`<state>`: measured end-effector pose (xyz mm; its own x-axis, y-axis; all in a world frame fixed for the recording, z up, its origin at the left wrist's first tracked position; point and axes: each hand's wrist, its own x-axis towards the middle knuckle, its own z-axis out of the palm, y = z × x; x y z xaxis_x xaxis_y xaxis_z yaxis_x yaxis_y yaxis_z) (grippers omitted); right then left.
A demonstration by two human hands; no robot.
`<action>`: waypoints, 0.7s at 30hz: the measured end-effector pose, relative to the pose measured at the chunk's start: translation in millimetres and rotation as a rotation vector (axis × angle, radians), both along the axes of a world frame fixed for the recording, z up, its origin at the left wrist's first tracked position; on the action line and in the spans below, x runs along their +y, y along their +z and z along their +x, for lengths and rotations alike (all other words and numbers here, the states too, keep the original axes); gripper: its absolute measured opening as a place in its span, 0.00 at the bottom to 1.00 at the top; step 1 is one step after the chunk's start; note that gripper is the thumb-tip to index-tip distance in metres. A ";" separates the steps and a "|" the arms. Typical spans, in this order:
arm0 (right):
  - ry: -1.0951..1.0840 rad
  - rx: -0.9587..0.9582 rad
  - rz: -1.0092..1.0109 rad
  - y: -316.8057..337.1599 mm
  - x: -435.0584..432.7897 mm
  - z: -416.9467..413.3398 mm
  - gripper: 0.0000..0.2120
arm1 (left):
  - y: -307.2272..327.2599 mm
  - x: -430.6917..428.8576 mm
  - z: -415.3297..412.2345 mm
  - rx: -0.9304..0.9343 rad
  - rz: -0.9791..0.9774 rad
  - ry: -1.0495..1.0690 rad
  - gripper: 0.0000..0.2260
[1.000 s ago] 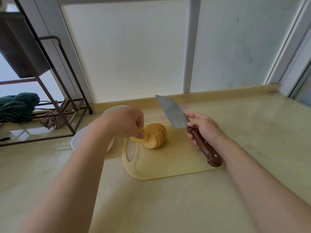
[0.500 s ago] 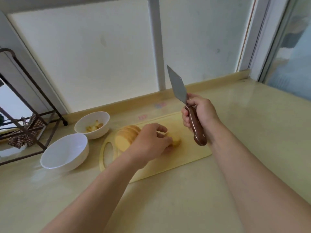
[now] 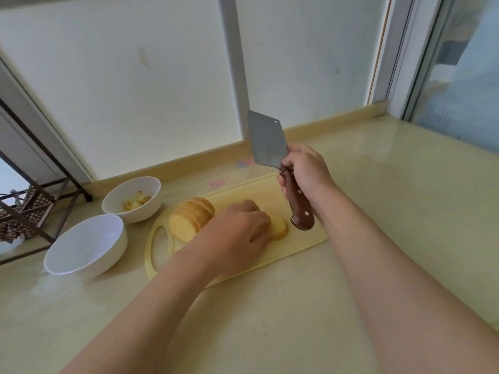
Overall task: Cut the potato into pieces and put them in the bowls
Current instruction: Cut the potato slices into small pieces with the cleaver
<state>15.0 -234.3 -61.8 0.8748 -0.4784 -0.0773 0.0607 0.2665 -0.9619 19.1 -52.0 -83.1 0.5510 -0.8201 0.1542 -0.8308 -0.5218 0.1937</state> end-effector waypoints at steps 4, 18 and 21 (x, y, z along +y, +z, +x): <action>0.071 0.058 -0.213 12.8 -5.8 -9.9 0.21 | -8.1 0.5 0.9 -0.058 -0.107 -0.056 0.11; 0.427 0.537 -1.398 66.1 -5.0 -94.9 0.24 | -19.2 -20.2 -11.4 -0.049 -0.232 -0.008 0.10; 0.419 0.553 -1.440 64.1 -0.3 -97.9 0.22 | -16.8 -23.6 -9.2 -0.050 -0.211 -0.036 0.09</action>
<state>-82.9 -234.6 2.2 0.9759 -0.1738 -0.1318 -0.2058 -0.9340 -0.2921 9.9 -75.6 -100.0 0.5088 -0.7862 0.3507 -0.8598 -0.4436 0.2529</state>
